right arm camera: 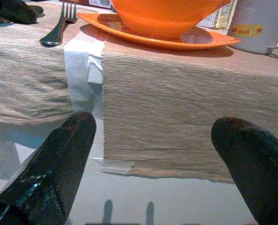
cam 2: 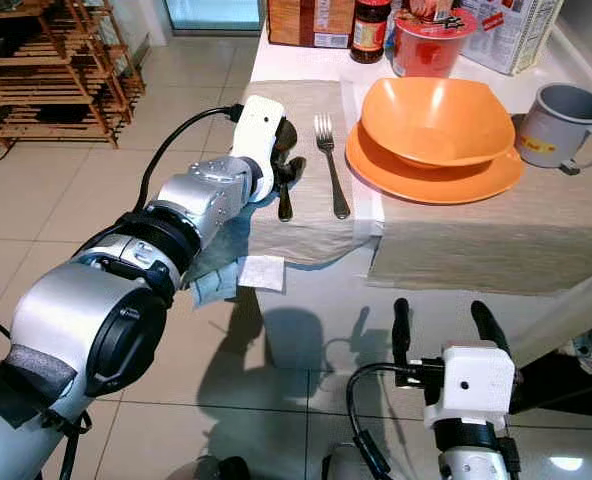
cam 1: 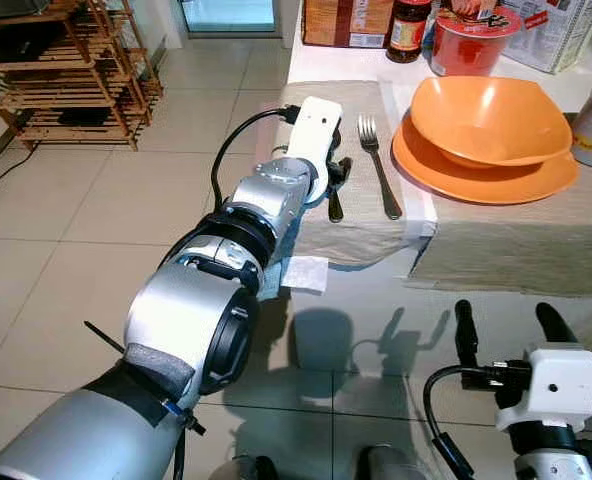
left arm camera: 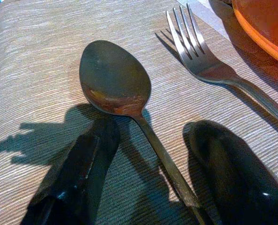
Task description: Setting the table
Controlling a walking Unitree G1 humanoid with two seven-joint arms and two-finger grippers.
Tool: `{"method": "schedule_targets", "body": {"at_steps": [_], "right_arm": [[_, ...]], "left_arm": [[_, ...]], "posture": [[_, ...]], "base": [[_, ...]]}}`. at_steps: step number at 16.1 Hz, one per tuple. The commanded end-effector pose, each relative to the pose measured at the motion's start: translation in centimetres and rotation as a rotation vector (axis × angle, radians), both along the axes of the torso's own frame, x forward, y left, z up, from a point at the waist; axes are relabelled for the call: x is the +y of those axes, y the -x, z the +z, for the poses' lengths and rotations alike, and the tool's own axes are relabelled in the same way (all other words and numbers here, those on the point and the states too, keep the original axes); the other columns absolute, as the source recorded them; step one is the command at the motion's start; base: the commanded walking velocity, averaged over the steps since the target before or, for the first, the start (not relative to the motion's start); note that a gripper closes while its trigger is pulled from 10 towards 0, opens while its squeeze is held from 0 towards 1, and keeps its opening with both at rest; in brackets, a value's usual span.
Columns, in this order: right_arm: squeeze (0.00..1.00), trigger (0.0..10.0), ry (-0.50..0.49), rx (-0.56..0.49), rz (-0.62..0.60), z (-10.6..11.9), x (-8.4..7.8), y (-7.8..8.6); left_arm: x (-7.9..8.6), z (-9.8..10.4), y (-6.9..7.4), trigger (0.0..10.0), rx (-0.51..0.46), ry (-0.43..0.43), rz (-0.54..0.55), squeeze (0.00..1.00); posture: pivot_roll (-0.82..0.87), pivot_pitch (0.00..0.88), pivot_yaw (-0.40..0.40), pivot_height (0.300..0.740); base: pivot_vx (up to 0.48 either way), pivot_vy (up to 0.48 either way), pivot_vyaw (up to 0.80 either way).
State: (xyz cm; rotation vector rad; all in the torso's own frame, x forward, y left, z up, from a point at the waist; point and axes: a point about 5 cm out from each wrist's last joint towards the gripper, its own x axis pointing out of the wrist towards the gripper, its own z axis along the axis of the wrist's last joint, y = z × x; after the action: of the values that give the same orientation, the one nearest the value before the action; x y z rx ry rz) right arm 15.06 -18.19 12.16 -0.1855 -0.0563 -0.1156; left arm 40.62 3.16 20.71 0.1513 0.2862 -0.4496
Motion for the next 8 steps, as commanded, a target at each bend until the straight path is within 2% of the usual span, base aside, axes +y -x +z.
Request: {"method": "schedule_targets", "body": {"at_steps": [1,2,4,5,6,8], "right_arm": [[0.00,10.0,-0.001,0.021,-0.003,-0.3,0.0,0.1],[0.00,10.0,0.000,0.021,-0.002,-0.3,0.0,0.1],[0.00,10.0,0.001,0.021,-0.001,-0.3,0.0,0.0],[0.00,10.0,0.002,0.022,0.001,-0.3,0.0,0.0],[0.00,10.0,0.002,0.022,0.002,-0.3,0.0,0.0],[0.00,10.0,-0.001,0.021,0.002,-0.3,0.1,-0.1]], "left_arm": [[0.5,-2.0,0.4,10.0,0.063,-0.058,0.010,0.09],[0.5,-2.1,0.4,0.0,0.070,-0.042,0.018,0.00],[0.5,-2.2,0.4,0.0,0.085,-0.026,0.023,0.00],[0.4,-2.5,0.6,0.0,0.132,0.032,0.031,0.00],[0.4,-2.6,0.6,0.0,0.143,0.044,0.035,0.00],[0.3,-3.1,0.9,0.0,0.226,0.133,0.053,0.00]], "posture": [[-0.29,0.115,0.088,0.740],[-0.29,0.115,0.088,0.740],[-0.28,0.119,0.082,0.740],[-0.28,0.119,0.082,0.740],[-0.28,0.119,0.082,0.740],[-0.28,0.118,0.083,0.740]], "base": [[0.000,0.000,0.00],[0.000,0.000,0.00],[0.000,0.000,0.00],[0.000,0.000,0.00],[0.000,0.000,0.00],[0.000,0.000,0.00]]}}
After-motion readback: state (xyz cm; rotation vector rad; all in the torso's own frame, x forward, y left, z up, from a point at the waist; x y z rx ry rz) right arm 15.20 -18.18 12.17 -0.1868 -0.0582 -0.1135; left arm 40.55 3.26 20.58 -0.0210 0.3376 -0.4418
